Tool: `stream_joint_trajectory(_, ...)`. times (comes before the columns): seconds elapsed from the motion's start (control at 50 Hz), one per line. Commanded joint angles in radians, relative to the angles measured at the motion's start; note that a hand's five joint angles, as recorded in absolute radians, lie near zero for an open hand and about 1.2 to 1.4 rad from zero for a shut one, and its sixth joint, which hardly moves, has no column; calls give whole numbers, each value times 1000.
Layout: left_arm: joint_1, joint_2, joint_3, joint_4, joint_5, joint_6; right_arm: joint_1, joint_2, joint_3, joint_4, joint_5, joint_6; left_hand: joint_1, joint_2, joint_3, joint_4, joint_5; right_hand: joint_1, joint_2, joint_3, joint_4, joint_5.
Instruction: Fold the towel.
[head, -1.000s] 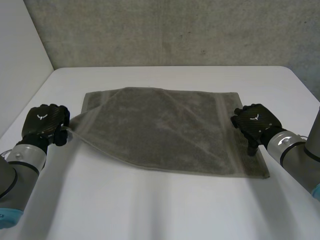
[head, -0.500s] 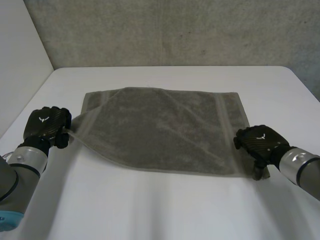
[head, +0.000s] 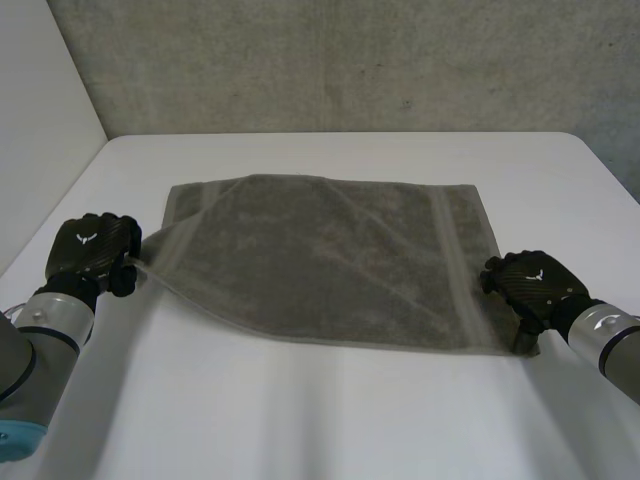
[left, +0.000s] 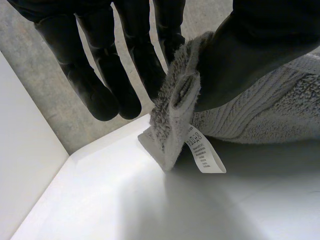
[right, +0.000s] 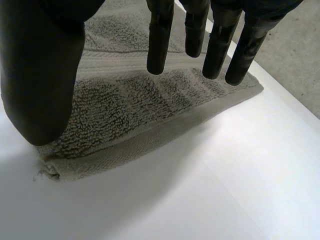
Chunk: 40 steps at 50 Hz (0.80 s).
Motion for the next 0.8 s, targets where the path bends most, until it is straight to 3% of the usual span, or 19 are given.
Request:
stream_joint_trajectory(0.02,0,0,0,0,0,0,1,22,-8,2,4,-1,-19,-103,-148,-111,-248,-42,-56,-65,-65,-24)
stream_joint_trajectory(0.8,1,0,3,0,-2,2,1,22,1,38,2,-57,-19,-103,-148,-111,-248,-65,-79,-89,-89,-47)
